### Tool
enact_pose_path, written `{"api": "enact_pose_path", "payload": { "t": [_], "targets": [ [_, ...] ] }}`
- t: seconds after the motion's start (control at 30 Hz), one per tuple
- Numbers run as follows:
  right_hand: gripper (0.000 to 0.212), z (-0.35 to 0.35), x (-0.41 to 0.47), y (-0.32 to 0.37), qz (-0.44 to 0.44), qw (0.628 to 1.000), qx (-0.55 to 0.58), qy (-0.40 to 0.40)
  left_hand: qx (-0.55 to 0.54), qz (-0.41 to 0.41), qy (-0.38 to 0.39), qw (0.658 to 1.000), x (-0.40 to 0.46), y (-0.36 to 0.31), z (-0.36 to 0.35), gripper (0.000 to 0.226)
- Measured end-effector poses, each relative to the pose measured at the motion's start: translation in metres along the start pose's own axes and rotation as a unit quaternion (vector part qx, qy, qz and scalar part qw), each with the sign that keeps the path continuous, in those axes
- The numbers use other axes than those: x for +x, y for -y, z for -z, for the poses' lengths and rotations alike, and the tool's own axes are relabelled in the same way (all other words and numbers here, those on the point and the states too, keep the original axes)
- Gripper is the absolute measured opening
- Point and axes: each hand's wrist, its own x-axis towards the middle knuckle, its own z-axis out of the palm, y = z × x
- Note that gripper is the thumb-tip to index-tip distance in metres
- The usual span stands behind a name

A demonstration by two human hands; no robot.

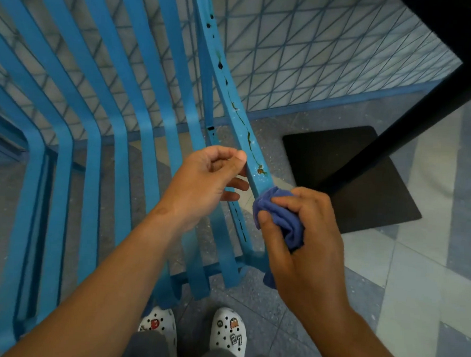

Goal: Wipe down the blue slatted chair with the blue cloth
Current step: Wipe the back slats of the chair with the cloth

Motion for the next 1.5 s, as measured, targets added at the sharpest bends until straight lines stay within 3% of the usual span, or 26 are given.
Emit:
{"api": "enact_pose_path", "payload": {
  "t": [0.17, 0.3, 0.4, 0.5, 0.63, 0.73, 0.9, 1.13, 1.2, 1.4, 1.5],
  "targets": [
    [0.008, 0.004, 0.035, 0.004, -0.06, 0.997, 0.025, 0.03, 0.065, -0.026, 0.013, 0.997, 0.003, -0.003, 0.006, 0.028],
    [0.014, 0.014, 0.054, 0.004, -0.099, 0.994, 0.007, 0.035, 0.131, -0.066, -0.004, 0.989, 0.003, -0.005, 0.013, 0.037],
    [0.019, 0.026, 0.048, 0.011, -0.074, 0.997, -0.018, 0.01, 0.133, -0.088, -0.019, 0.987, 0.003, -0.004, 0.015, 0.029],
    [0.022, 0.025, 0.028, 0.02, -0.013, 0.996, -0.081, 0.044, 0.108, -0.111, -0.055, 0.986, 0.008, 0.0, 0.015, 0.017],
    [0.029, 0.01, 0.024, 0.017, 0.022, 0.991, -0.11, 0.068, 0.139, -0.175, -0.093, 0.97, 0.011, 0.004, 0.017, 0.039],
    [0.022, 0.01, 0.048, 0.007, 0.013, 0.994, -0.096, 0.056, 0.195, -0.229, -0.065, 0.951, 0.008, 0.005, 0.019, 0.053],
    [0.019, 0.034, 0.07, -0.007, -0.018, 0.991, -0.119, 0.056, 0.251, -0.265, -0.023, 0.931, 0.007, 0.008, 0.026, 0.051],
    [0.032, 0.02, 0.039, 0.028, 0.082, 0.97, -0.177, 0.144, 0.274, -0.268, -0.008, 0.924, 0.007, 0.007, 0.03, 0.05],
    [0.028, 0.011, 0.047, 0.026, 0.09, 0.969, -0.195, 0.125, 0.276, -0.266, -0.003, 0.924, 0.006, 0.007, 0.031, 0.051],
    [0.011, 0.019, 0.089, 0.0, -0.042, 0.978, -0.19, 0.075, 0.281, -0.252, 0.01, 0.926, 0.004, 0.005, 0.034, 0.052],
    [0.01, 0.03, 0.082, 0.01, -0.059, 0.989, -0.133, 0.038, 0.288, -0.248, 0.012, 0.925, 0.004, 0.005, 0.035, 0.052]
  ]
}}
